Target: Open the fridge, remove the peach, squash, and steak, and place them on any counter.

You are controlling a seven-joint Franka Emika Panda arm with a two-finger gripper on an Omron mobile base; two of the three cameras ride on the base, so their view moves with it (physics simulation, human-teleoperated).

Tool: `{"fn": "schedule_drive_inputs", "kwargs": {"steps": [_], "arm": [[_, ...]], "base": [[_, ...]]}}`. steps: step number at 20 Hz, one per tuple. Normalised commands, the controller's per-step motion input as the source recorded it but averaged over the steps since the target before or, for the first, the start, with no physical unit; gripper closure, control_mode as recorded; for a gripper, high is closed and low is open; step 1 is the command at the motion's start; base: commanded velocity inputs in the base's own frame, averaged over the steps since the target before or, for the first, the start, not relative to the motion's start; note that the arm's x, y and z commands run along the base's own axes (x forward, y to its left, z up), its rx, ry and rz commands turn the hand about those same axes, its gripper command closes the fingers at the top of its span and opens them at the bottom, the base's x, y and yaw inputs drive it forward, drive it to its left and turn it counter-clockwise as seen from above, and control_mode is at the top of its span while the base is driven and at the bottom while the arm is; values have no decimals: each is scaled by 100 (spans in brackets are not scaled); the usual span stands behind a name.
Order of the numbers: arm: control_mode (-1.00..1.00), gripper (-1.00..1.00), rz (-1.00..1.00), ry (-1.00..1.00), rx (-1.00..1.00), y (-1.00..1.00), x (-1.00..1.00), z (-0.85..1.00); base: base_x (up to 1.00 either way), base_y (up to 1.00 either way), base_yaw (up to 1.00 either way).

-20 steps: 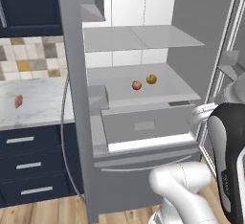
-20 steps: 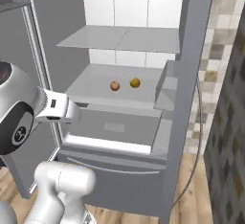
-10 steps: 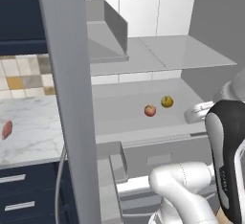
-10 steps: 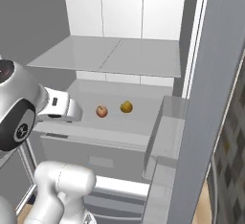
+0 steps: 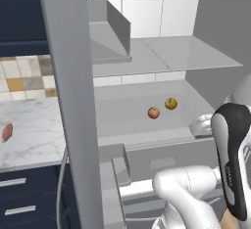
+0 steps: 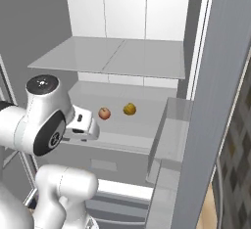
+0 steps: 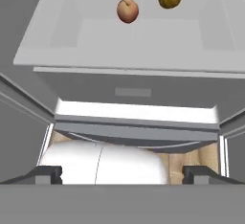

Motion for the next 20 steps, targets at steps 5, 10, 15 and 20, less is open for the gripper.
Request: {"fn": "schedule_drive_inputs", "kwargs": {"steps": [5,10,15,20], "arm": [[-100,-100,0,-6,0,6,64,-31],[-100,-100,0,-3,0,8,63,-31],[-100,-100,-1,0,0,12,49,-11],[-100,-100,-2,0,0,10,32,-9]], "base": [[0,0,0],[0,0,0],[0,0,0],[0,0,0]]}}
